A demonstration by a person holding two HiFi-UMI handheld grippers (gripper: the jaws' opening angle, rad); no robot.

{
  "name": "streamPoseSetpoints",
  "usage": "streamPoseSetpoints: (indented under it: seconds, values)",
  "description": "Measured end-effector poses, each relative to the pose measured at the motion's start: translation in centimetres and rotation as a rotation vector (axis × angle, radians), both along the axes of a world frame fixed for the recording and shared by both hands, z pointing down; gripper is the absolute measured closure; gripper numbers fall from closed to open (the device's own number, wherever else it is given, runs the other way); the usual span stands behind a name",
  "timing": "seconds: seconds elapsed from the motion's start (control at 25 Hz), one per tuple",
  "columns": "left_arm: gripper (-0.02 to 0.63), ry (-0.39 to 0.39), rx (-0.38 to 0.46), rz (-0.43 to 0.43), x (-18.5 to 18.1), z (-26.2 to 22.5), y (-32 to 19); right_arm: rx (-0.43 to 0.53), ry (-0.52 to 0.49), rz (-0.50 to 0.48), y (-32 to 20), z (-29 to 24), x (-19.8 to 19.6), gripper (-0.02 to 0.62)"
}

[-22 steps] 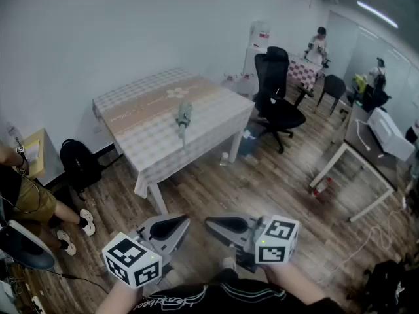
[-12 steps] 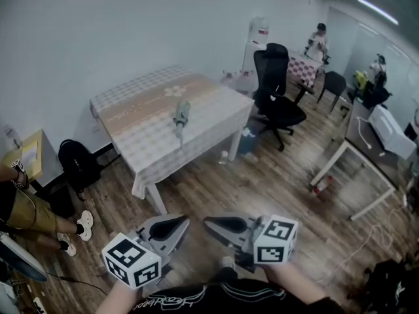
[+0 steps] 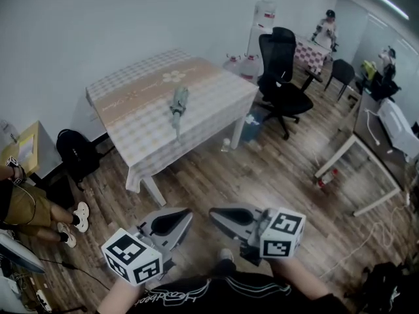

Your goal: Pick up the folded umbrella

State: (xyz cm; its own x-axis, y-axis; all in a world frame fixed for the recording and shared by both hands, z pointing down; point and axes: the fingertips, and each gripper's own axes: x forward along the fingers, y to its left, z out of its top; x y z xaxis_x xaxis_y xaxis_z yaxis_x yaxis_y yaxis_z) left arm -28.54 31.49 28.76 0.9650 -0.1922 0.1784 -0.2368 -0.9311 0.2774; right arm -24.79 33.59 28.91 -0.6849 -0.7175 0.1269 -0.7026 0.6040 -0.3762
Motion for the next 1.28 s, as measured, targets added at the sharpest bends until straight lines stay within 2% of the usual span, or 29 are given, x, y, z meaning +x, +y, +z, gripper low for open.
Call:
streamPoseSetpoints:
  seconds: [0.32, 0.76, 0.88, 1.04, 1.28]
  values:
    - [0.609, 0.012, -0.045, -0.022, 7.1, 0.9, -4.0, -0.028, -0.006, -0.01, -4.0, 0.6, 7.0, 0.583]
    - [0.609, 0.013, -0.084, -0.071, 18.1, 1.1, -9.4, -0.01, -0.045, -0.032, -8.9, 0.3, 17.6, 0.583]
    - [0.609, 0.018, -0.116, -0.084, 19.7, 1.6, -10.3, 0.005, -0.037, -0.053, -9.7, 0.2, 18.9, 0.583]
    - [0.609, -0.009, -0.093, -0.119, 20.4, 2.1, -11.6, 0.001, -0.05, -0.064, -10.8, 0.8, 20.2, 0.583]
    - [0.609, -0.006, -0.11, -0.122, 22.0, 2.2, -14.1, -0.024, -0.043, -0.078, -12.9, 1.7, 21.3, 0.583]
